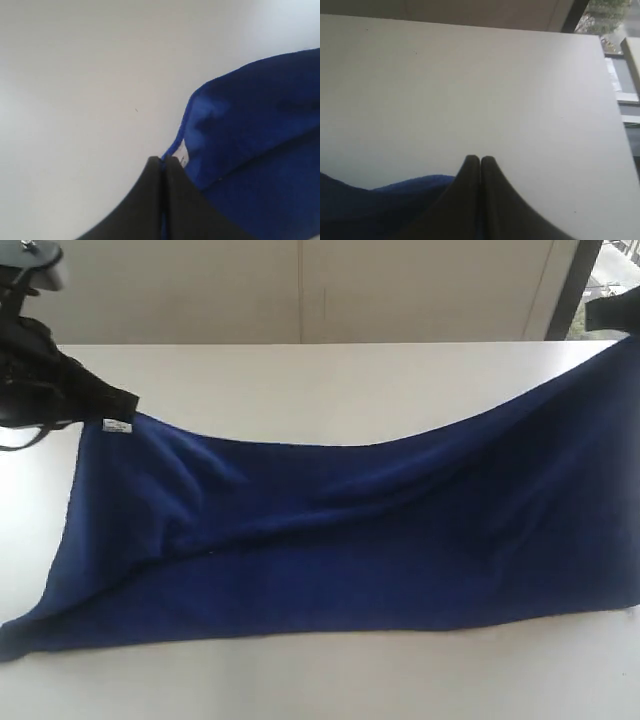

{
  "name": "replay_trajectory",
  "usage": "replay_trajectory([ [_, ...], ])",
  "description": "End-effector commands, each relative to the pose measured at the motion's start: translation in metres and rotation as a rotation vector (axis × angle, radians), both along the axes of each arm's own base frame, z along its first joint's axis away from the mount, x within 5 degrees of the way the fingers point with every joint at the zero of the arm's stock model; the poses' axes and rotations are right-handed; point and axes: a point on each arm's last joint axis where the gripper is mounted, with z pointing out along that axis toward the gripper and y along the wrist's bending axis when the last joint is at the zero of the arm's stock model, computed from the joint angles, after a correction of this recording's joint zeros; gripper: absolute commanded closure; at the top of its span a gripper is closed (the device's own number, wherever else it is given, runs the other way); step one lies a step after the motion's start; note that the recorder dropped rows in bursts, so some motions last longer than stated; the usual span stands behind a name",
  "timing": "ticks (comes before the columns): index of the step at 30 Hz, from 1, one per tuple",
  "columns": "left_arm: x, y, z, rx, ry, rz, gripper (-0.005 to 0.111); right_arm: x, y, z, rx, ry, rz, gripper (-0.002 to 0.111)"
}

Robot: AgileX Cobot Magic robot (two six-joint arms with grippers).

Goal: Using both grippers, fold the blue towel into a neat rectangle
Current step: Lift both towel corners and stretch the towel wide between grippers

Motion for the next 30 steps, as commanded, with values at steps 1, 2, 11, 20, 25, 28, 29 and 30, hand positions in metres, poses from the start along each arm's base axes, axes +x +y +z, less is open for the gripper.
replay_trajectory([
  [1, -0.034, 0.018, 0.028, -0.020, -0.045, 0.020, 0.107, -0.055, 0.000, 0.033, -0.090, -0.043, 0.000, 0.108],
  [2, -0.042, 0.022, 0.033, -0.024, -0.055, 0.022, 0.107, -0.065, 0.001, 0.039, -0.092, -0.066, -0.002, 0.108],
  [11, -0.131, 0.066, 0.071, -0.077, -0.146, 0.047, 0.107, -0.180, 0.012, 0.077, -0.109, -0.258, -0.030, 0.108],
  [20, -0.189, 0.090, 0.076, -0.148, -0.195, 0.046, 0.107, -0.253, 0.019, 0.075, -0.108, -0.360, -0.048, 0.108],
  [25, -0.167, 0.083, 0.061, -0.103, -0.118, 0.078, 0.107, -0.224, 0.016, 0.065, -0.069, -0.248, -0.058, 0.108],
  [28, -0.138, 0.070, 0.040, -0.069, -0.075, 0.088, 0.107, -0.191, 0.013, 0.049, -0.043, -0.154, -0.062, 0.108],
  [29, -0.129, 0.067, 0.031, -0.057, -0.071, 0.090, 0.107, -0.178, 0.012, 0.041, -0.041, -0.120, -0.059, 0.108],
  [30, -0.118, 0.063, 0.023, -0.054, -0.070, 0.104, 0.107, -0.165, 0.010, 0.033, -0.034, -0.091, -0.059, 0.108],
])
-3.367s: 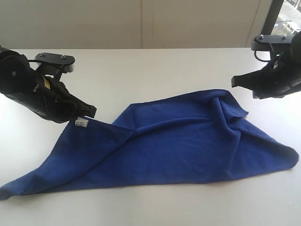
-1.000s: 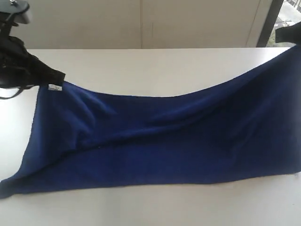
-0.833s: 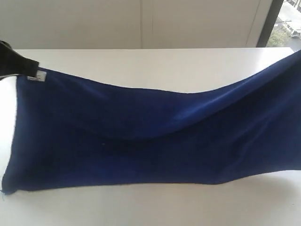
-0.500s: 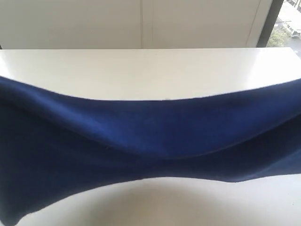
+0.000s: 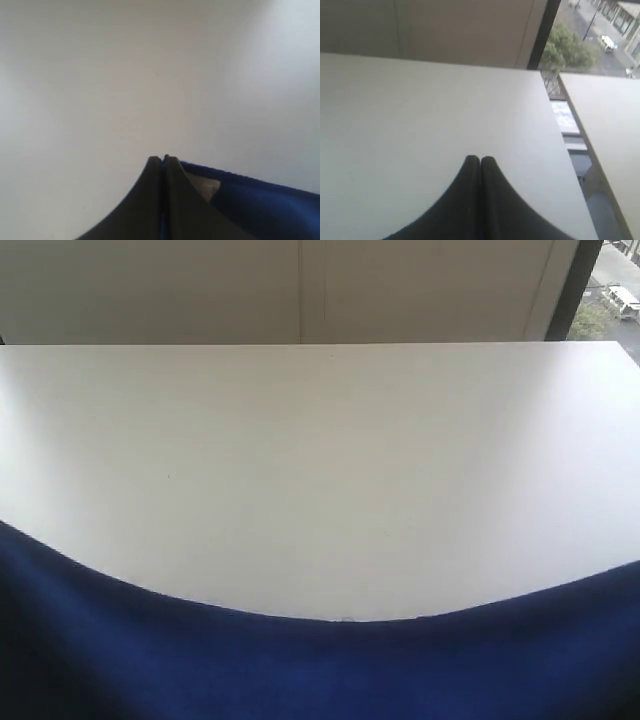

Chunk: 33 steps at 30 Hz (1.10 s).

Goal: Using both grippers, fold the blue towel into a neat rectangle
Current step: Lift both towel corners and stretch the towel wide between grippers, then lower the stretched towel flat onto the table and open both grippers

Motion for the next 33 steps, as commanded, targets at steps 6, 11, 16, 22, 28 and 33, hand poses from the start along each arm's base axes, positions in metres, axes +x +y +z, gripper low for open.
replay_trajectory([
  [6, 0.098, -0.024, -0.075, 0.166, 0.034, 0.186, 0.107, 0.120, -0.012, -0.076, 0.053, 0.184, -0.005, 0.108],
  [11, 0.149, -0.022, -0.109, 0.246, 0.009, 0.331, 0.107, 0.178, -0.016, -0.120, 0.088, 0.274, -0.002, 0.108],
  [16, 0.194, -0.012, -0.149, 0.217, 0.034, 0.362, 0.107, 0.224, -0.019, -0.168, 0.106, 0.297, 0.015, 0.108],
  [22, 0.245, -0.011, -0.170, 0.153, 0.076, 0.338, 0.107, 0.269, -0.026, -0.211, 0.120, 0.332, 0.015, 0.108],
  [28, 0.294, -0.016, -0.182, 0.136, 0.071, 0.388, 0.107, 0.318, -0.048, -0.237, 0.131, 0.341, -0.026, 0.108],
  [33, 0.308, -0.012, -0.201, 0.164, 0.108, 0.428, 0.107, 0.344, -0.071, -0.250, 0.139, 0.381, -0.075, 0.108],
])
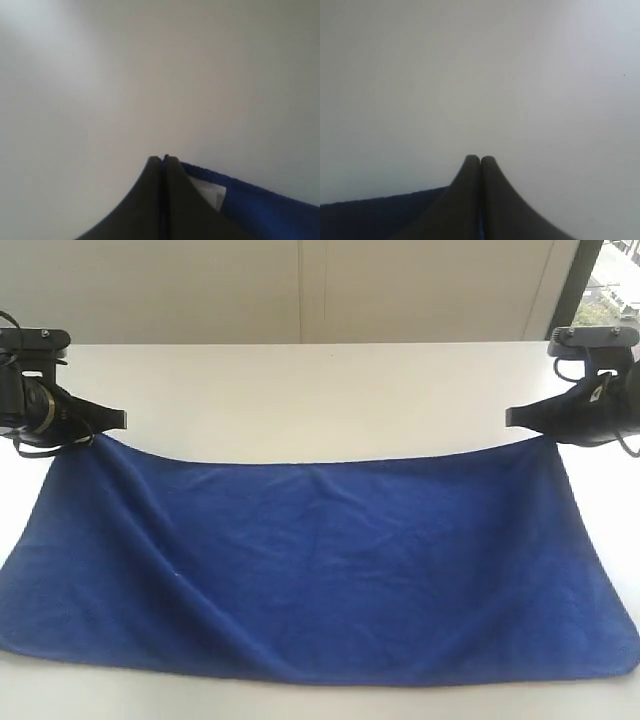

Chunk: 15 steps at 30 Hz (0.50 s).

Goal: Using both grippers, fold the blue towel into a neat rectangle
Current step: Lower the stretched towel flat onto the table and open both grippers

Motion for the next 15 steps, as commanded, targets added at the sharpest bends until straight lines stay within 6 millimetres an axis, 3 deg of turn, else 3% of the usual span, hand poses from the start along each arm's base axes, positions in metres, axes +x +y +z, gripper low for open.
replay_trajectory([
  [1, 0.005, 0.011, -0.008, 0.019, 0.020, 0.062, 0.107, 0.013, -0.022, -0.008, -0.004, 0.025, -0.044, 0.108],
  [5, 0.008, 0.021, -0.013, -0.006, 0.024, 0.071, 0.107, 0.019, -0.029, -0.021, 0.000, 0.042, -0.057, 0.108],
  [10, 0.014, 0.010, -0.035, -0.101, 0.060, 0.014, 0.107, 0.021, -0.029, -0.033, 0.016, 0.048, -0.070, 0.108],
  [15, 0.028, 0.005, -0.034, -0.164, 0.030, 0.019, 0.107, 0.022, -0.029, -0.037, 0.019, 0.038, -0.071, 0.108],
])
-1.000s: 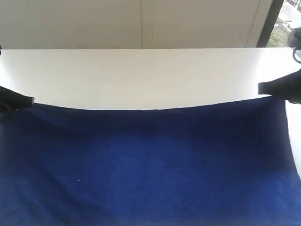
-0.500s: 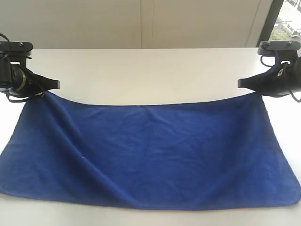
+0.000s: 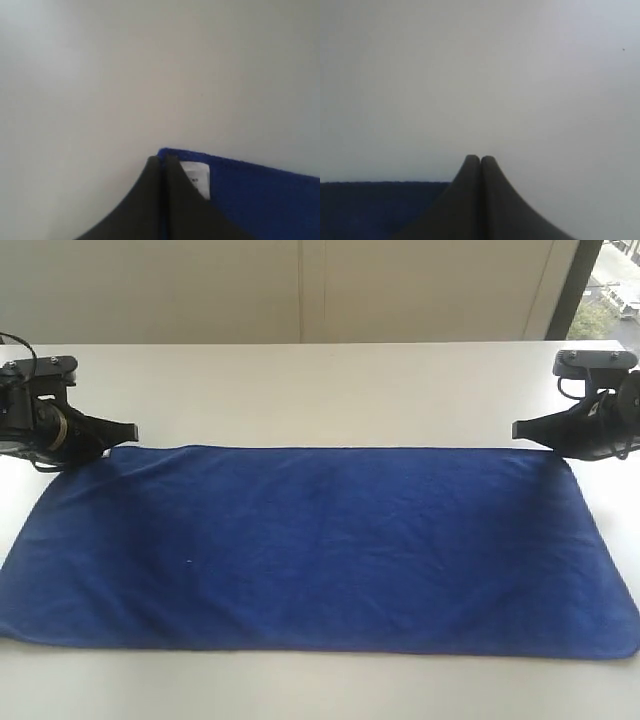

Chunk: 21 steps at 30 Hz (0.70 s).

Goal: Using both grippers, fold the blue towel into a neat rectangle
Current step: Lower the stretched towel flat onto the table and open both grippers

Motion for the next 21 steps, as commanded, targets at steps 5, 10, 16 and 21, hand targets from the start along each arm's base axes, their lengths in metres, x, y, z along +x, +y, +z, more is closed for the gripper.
replay_trajectory([
  [5, 0.010, 0.002, 0.007, -0.024, -0.035, 0.033, 0.107, 0.008, -0.005, 0.000, -0.010, -0.056, -0.004, 0.108],
  [10, 0.010, 0.004, 0.007, -0.009, -0.032, 0.047, 0.107, 0.015, -0.008, 0.002, -0.007, -0.055, -0.012, 0.108],
  [16, 0.009, 0.010, 0.007, 0.024, -0.023, 0.120, 0.080, 0.015, -0.008, 0.002, -0.006, -0.051, -0.014, 0.098],
  [21, 0.009, 0.011, 0.007, 0.042, -0.021, 0.108, 0.028, 0.014, -0.008, 0.009, -0.008, -0.055, -0.015, 0.048],
])
